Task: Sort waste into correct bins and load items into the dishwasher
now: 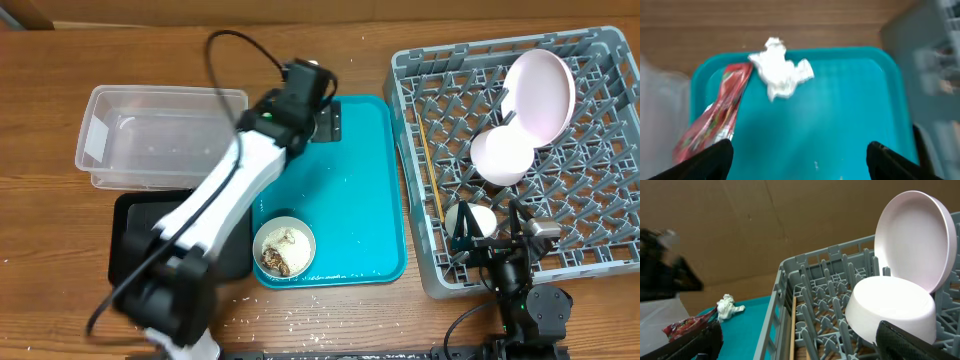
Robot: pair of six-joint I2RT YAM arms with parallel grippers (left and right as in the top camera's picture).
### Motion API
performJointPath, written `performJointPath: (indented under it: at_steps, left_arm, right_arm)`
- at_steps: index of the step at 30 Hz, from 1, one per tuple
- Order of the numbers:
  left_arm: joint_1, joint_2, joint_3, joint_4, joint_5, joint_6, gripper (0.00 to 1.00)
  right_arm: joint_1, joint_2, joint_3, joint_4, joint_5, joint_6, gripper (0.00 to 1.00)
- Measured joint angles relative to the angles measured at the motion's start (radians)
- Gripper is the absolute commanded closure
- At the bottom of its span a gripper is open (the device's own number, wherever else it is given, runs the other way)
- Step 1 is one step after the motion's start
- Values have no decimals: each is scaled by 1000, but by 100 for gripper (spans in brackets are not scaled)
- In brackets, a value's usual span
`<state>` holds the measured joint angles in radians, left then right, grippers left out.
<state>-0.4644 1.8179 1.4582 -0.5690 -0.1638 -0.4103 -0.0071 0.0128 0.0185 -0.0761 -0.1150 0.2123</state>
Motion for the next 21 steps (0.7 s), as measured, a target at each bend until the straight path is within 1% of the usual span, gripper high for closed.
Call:
performJointPath:
  at_steps: [2, 3, 6, 8, 12, 13, 16, 17, 18, 19, 21]
  left_arm:
    - [1, 76, -2, 77, -21, 9, 15]
    - [4, 129, -3, 148, -36, 19, 14]
    - [15, 216, -9, 278, -52, 27, 15]
    - [23, 270, -9, 361, -58, 29, 20]
    - [29, 329, -11, 440, -58, 30, 27]
    - [29, 344, -11, 443, -58, 30, 30]
    - [29, 376, -11, 443, -58, 38, 57]
    - [29, 383, -11, 443, -58, 34, 66]
    - [29, 388, -11, 444, -63, 41, 78]
    - [29, 389, -11, 443, -65, 47, 94]
    - [31, 388, -5, 430, -68, 47, 96]
  right_arm:
    - [0, 0, 0, 1, 0, 0, 0]
    - [0, 0, 0, 0, 0, 0, 0]
    - [0, 0, 0, 0, 0, 0, 0]
    - [0, 0, 0, 0, 0, -1, 0]
    - [0, 0, 0, 0, 0, -1, 0]
    - [0, 0, 0, 0, 0, 0, 0]
    - [0, 0, 0, 0, 0, 0, 0]
    - [0, 0, 0, 0, 0, -1, 0]
    - [0, 0, 0, 0, 0, 0, 0]
    - [0, 0, 0, 0, 0, 0, 0]
    - [0, 0, 0, 0, 0, 0, 0]
